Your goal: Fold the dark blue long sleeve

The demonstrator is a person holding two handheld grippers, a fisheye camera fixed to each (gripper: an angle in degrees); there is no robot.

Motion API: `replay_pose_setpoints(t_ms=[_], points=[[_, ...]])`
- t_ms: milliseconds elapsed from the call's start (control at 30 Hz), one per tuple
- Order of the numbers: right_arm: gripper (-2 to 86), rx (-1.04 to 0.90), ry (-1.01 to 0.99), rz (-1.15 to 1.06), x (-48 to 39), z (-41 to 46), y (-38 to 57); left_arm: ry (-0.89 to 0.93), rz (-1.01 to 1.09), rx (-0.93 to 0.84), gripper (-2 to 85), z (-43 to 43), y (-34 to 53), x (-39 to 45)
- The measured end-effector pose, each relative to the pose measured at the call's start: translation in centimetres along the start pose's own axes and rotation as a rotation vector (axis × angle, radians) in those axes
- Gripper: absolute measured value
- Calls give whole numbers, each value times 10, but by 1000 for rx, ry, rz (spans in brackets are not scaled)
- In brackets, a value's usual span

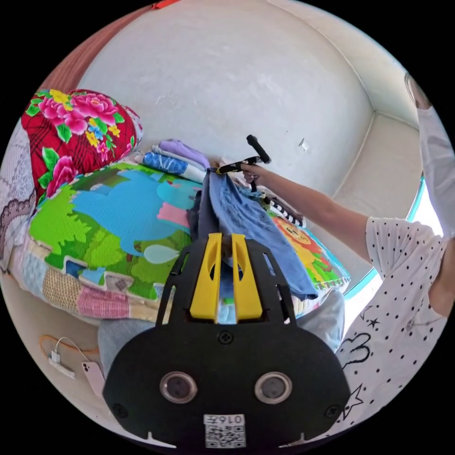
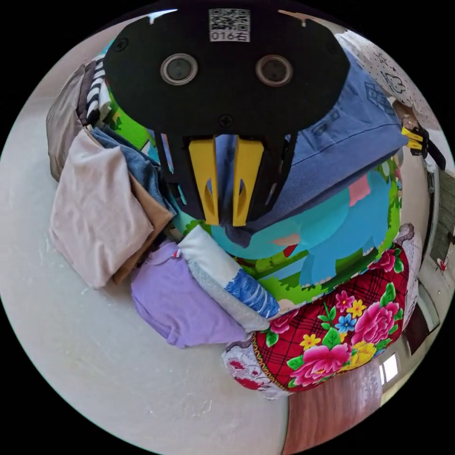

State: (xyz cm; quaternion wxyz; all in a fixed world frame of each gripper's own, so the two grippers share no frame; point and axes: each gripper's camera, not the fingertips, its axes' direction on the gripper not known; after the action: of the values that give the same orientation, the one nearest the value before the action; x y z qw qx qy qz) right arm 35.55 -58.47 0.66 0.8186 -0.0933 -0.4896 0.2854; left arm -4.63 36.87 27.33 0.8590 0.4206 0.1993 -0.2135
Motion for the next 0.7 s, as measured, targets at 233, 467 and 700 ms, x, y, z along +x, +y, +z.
replay_pose_setpoints(t_ms=[233,467,700], points=[[69,36,-47,214,30,4,24,-81,-95,-36,22,14,-14,-20],[113,82,-200,311,35,56,79,-87,-200,-107,21,17,-1,-33],[90,207,-238,110,45,-23,192,-77,-202,-87,22,13,-4,-39]])
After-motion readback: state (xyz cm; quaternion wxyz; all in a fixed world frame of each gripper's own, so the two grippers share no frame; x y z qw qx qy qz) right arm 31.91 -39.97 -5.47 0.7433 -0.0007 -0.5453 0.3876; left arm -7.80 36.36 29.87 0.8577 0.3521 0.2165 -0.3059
